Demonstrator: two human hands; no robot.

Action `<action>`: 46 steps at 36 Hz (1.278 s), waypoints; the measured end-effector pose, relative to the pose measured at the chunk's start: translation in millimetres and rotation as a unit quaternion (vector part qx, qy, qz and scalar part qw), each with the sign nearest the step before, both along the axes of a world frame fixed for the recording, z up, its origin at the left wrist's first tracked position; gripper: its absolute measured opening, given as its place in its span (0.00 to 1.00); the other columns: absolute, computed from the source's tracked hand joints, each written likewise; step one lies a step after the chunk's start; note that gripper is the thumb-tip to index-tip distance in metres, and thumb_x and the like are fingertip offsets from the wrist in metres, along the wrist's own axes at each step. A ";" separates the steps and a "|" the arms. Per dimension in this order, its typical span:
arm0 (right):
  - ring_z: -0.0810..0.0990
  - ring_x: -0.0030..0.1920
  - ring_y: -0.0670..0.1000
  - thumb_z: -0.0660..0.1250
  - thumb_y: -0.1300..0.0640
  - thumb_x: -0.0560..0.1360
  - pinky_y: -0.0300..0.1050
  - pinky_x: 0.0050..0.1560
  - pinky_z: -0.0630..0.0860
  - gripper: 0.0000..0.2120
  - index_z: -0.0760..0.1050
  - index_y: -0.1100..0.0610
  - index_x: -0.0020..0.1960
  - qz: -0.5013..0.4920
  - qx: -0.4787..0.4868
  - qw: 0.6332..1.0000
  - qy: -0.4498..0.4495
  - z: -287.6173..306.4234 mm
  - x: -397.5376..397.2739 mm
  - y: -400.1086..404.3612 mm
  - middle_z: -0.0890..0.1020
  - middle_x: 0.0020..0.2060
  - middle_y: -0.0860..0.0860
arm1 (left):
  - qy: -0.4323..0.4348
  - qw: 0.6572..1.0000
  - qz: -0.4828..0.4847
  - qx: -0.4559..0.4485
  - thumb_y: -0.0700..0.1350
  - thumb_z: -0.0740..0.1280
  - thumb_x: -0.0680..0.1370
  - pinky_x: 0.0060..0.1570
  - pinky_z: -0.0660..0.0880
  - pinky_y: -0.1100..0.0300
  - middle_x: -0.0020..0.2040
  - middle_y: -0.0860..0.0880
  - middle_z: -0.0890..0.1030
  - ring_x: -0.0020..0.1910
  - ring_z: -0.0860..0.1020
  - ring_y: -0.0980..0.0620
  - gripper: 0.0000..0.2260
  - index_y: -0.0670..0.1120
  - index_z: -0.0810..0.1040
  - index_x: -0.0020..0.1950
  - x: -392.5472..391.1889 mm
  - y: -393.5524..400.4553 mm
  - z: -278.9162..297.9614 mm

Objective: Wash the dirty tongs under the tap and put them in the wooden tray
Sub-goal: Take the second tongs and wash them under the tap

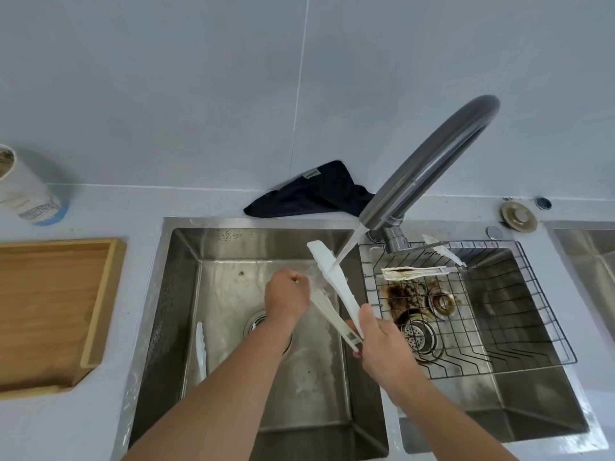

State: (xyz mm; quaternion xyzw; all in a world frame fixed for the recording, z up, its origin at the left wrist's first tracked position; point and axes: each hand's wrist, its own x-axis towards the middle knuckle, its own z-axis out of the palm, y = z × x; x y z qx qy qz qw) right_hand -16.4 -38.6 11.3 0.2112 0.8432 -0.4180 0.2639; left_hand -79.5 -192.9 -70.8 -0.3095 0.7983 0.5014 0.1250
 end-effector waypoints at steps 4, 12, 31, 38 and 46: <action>0.75 0.33 0.47 0.47 0.40 0.83 0.47 0.44 0.72 0.31 0.84 0.55 0.48 -0.012 -0.009 1.000 -0.007 -0.1 2.1 2.9 0.80 0.34 0.50 | -0.007 1.000 -0.009 0.006 0.41 0.64 0.79 0.35 0.80 0.55 0.35 0.41 0.83 0.37 0.84 0.42 0.13 0.37 0.80 0.38 -5.2 -6.6 -1.1; 0.70 0.23 0.45 0.47 0.40 0.84 0.41 0.29 0.65 0.33 0.82 0.63 0.50 -0.018 -0.024 0.999 -0.009 2.5 -5.8 9.1 0.76 0.30 0.53 | -0.041 0.979 0.017 0.198 0.34 0.72 0.75 0.41 0.83 0.56 0.48 0.43 0.83 0.43 0.83 0.48 0.09 0.43 0.81 0.54 -0.7 4.8 7.5; 0.69 0.22 0.44 0.48 0.42 0.84 0.42 0.30 0.66 0.33 0.78 0.65 0.41 -0.021 -0.043 0.999 0.023 11.9 -8.8 6.8 0.72 0.24 0.48 | -0.025 0.963 0.043 0.263 0.38 0.72 0.77 0.33 0.80 0.62 0.49 0.45 0.82 0.43 0.84 0.50 0.15 0.50 0.75 0.60 -6.5 17.8 24.4; 0.70 0.21 0.40 0.47 0.41 0.84 0.40 0.31 0.67 0.34 0.83 0.63 0.47 0.002 -0.038 0.999 0.022 11.1 -6.9 1.2 0.74 0.22 0.46 | -0.017 0.971 0.093 0.220 0.41 0.71 0.78 0.23 0.73 0.64 0.42 0.45 0.83 0.32 0.80 0.52 0.12 0.45 0.77 0.61 -9.4 16.9 24.4; 0.72 0.32 0.50 0.48 0.39 0.83 0.47 0.37 0.68 0.34 0.81 0.66 0.52 -0.024 -0.051 0.998 0.003 16.2 -5.5 10.8 0.75 0.31 0.53 | -0.034 0.969 0.107 0.221 0.44 0.65 0.83 0.20 0.70 0.65 0.43 0.40 0.83 0.30 0.79 0.49 0.11 0.39 0.83 0.56 -17.1 7.3 25.0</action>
